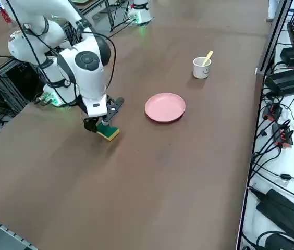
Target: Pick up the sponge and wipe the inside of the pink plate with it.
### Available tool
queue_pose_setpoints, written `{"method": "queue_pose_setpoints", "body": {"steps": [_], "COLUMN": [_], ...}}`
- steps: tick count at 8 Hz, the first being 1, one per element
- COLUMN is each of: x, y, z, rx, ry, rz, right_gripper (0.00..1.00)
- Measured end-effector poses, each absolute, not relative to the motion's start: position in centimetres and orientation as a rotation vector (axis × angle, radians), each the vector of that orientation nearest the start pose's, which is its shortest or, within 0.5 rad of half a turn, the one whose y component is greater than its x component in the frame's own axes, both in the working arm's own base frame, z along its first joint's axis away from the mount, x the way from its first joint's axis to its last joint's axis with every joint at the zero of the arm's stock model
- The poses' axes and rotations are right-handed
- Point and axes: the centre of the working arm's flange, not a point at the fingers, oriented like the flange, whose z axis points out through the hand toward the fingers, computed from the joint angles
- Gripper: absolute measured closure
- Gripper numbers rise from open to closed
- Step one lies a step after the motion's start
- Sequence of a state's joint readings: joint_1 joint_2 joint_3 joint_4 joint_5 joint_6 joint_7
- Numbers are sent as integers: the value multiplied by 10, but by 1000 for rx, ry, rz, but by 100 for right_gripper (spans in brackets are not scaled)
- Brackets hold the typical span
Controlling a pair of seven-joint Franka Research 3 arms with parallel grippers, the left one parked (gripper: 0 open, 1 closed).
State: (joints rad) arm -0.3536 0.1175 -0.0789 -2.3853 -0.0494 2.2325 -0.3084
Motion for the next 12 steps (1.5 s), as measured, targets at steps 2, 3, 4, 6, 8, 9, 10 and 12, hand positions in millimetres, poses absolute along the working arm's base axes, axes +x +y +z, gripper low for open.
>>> {"method": "queue_pose_setpoints", "body": {"steps": [2,3,4,6,8,9,10,12], "x": [428,431,434,441,442,439,437,433], "y": [-196,-191,-182,-166,-160,-161,-162,-165], "z": [231,220,210,205,200,194,191,188], "rx": [-3053,-3058,-3060,-3067,-3066,-3059,-3052,-3044], "ry": [187,219,233,248,236,240,245,258], "rz": [428,430,439,448,467,487,510,530], "right_gripper": [4,4,4,4,6,6,8,17]}}
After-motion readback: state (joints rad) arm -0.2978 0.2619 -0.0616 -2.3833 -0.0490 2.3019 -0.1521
